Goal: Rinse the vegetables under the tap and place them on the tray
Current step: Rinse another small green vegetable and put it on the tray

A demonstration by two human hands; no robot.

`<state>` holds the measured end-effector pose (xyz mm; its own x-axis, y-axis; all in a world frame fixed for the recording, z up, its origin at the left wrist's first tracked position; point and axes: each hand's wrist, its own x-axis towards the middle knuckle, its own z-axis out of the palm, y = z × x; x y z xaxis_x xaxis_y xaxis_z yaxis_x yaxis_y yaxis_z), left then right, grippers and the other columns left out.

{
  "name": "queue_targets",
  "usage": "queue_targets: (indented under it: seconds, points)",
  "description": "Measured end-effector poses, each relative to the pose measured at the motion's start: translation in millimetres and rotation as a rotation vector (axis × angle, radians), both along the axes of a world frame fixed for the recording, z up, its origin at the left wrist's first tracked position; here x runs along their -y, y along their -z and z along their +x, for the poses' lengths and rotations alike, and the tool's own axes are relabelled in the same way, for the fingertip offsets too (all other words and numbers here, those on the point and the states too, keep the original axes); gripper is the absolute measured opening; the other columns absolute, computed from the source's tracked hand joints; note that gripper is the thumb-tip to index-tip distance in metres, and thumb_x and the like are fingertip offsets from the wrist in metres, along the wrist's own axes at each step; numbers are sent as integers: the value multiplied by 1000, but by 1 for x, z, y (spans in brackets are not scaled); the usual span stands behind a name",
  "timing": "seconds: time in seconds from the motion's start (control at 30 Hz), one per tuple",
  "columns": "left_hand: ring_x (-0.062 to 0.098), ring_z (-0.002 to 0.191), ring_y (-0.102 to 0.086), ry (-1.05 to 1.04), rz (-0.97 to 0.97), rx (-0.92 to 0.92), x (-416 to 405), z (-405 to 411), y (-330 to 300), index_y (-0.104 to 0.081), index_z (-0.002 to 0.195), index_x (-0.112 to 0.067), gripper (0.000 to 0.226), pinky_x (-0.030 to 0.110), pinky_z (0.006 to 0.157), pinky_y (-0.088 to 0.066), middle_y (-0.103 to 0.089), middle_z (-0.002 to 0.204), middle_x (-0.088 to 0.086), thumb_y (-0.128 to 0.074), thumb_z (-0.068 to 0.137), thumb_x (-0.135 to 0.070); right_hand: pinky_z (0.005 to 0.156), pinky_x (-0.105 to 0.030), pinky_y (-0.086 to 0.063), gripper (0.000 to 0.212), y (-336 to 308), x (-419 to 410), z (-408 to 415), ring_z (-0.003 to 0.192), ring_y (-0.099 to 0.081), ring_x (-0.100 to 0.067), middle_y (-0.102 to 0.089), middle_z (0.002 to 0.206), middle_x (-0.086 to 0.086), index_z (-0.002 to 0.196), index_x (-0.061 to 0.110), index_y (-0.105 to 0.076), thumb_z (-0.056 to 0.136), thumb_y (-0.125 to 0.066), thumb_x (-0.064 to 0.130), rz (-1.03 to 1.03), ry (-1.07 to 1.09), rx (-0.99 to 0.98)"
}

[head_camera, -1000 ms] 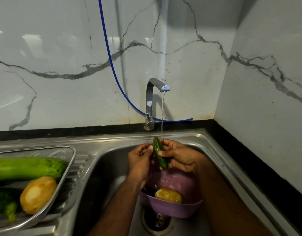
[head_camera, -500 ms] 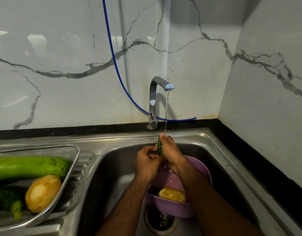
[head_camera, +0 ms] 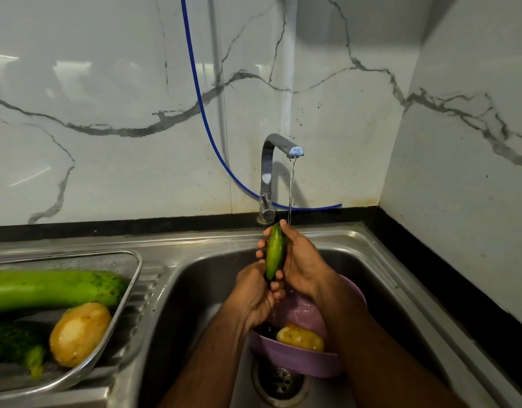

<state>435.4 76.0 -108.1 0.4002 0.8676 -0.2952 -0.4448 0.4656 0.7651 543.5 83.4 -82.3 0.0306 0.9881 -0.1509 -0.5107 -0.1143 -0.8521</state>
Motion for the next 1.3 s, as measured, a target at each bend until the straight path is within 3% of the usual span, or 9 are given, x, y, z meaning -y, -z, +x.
queue_targets:
  seconds: [0.23,0.4,0.57,0.77,0.87,0.97,1.03,1.17,1.3]
  points:
    - [9,45,-36,-20,48,-100,3,0,0,-53,100,-11,28,20,38,-30,-50,60,5,-29,109,-24,69,-36,-50,37,-4,0,0,60,-54,-20,-56,65,-7,74,13,-57,103,-45,32,-76,167,-10]
    - [9,46,-38,-3,30,-74,6,1,0,-59,101,-11,29,19,40,-33,-55,61,6,-35,108,-26,65,-34,-51,47,-7,-2,-2,57,-55,-19,-56,62,-6,69,15,-58,104,-50,44,-115,207,17]
    - [9,55,-39,41,74,-41,5,-5,1,-64,114,-7,30,20,46,-35,-56,66,4,-49,102,-30,72,-34,-51,32,-3,1,2,71,-58,-20,-60,78,-7,90,13,-62,104,-48,38,-86,138,-55]
    - [10,50,-33,122,146,-208,10,-5,-1,-62,96,-13,39,24,46,-22,-46,61,-2,-47,100,-49,71,-34,-54,32,-5,1,6,67,-59,-18,-62,72,-6,87,12,-61,103,-55,39,-96,191,-97]
    - [11,49,-30,119,137,-244,9,-5,-1,-61,85,-13,54,24,47,-20,-40,58,-2,-39,98,-61,58,-30,-53,43,-2,3,15,74,-65,-20,-70,88,-9,95,13,-63,103,-46,52,-60,88,-2]
    - [11,46,-29,82,118,-257,8,-6,-1,-62,80,-13,63,22,44,-21,-38,55,-1,-32,97,-66,51,-28,-45,32,-4,12,15,61,-65,-15,-70,112,-14,122,14,-62,107,-46,37,-30,-61,101]
    - [11,44,-32,59,120,-281,9,-7,-2,-61,77,-13,62,20,43,-22,-41,55,-2,-30,100,-62,55,-30,-50,25,-5,13,17,67,-68,-17,-72,117,-14,125,17,-64,105,-54,28,-53,-47,195]
    - [12,38,-42,-28,124,-329,9,-5,-1,-58,70,-14,48,18,39,-32,-49,51,0,-37,106,-36,80,-42,-60,17,1,6,26,111,-67,-30,-71,119,-14,117,18,-67,102,-61,24,-122,168,227]
    - [12,51,-52,-109,177,-215,6,-4,-1,-72,99,-4,29,23,45,-43,-62,68,6,-43,104,-8,69,-38,-56,18,10,-1,35,108,-65,-29,-66,118,-15,119,16,-62,103,-59,26,-222,293,134]
